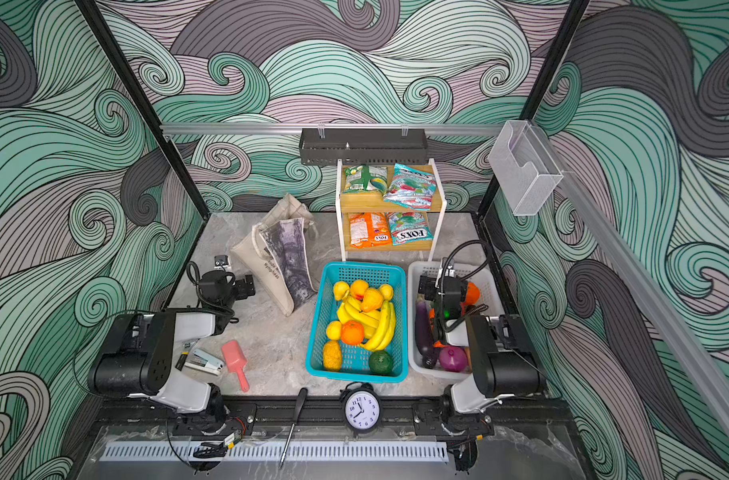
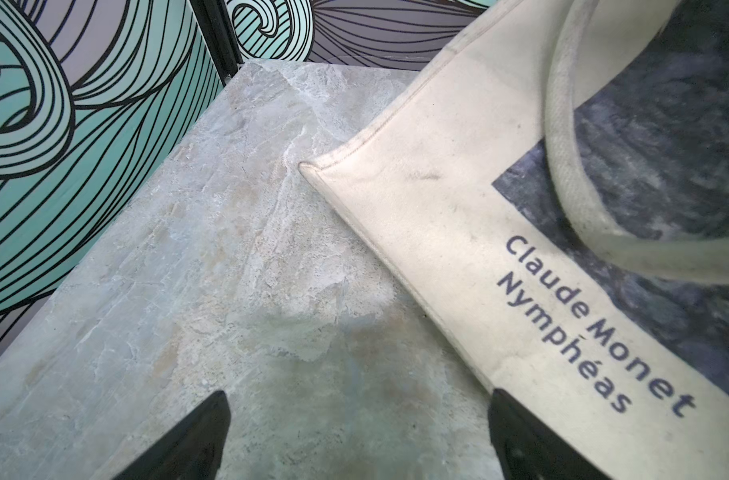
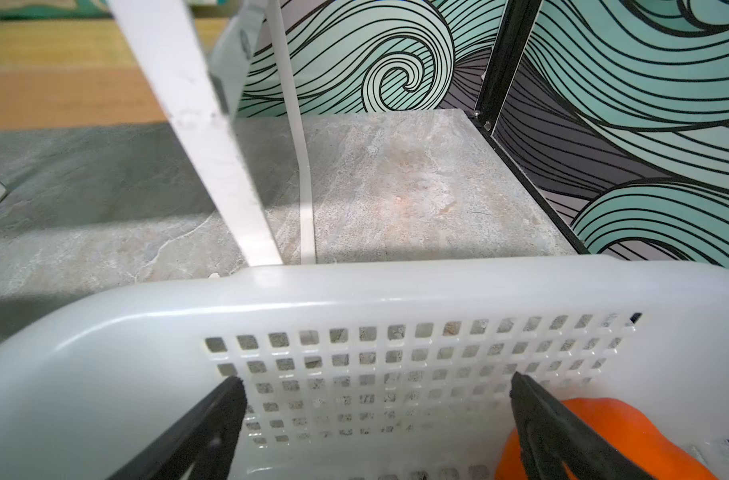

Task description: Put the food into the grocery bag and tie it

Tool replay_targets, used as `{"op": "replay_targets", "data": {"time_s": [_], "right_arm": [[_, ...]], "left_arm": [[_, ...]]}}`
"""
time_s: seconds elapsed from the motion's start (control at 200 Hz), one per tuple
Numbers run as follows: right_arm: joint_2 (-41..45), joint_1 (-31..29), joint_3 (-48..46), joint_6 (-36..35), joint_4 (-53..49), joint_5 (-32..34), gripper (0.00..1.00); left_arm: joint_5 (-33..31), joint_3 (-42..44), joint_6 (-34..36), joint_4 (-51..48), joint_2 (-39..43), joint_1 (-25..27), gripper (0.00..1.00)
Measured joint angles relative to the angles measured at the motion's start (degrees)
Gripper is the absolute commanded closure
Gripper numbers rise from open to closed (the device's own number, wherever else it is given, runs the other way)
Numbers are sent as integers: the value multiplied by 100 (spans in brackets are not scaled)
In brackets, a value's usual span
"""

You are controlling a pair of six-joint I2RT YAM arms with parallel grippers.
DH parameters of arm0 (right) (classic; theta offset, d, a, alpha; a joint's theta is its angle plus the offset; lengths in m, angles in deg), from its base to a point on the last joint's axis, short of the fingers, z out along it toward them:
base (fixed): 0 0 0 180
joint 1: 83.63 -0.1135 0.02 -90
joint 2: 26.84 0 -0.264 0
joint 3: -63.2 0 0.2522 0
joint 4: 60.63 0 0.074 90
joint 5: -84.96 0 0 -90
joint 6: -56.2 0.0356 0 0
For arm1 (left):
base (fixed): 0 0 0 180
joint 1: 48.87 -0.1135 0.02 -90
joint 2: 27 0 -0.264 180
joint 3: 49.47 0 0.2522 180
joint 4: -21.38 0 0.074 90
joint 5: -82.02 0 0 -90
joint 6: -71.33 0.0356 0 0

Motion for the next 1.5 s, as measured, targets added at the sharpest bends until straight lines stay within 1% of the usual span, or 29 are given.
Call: {"op": "replay_targets", "data": {"time_s": [0.335,1.501], "right_arm": [[0,0,2,-24,2,-101,1],[0,0,0,-39,2,-122,1]], "left_arm": [[0,0,0,2,0,0,2],[0,0,0,0,0,0,2]]}}
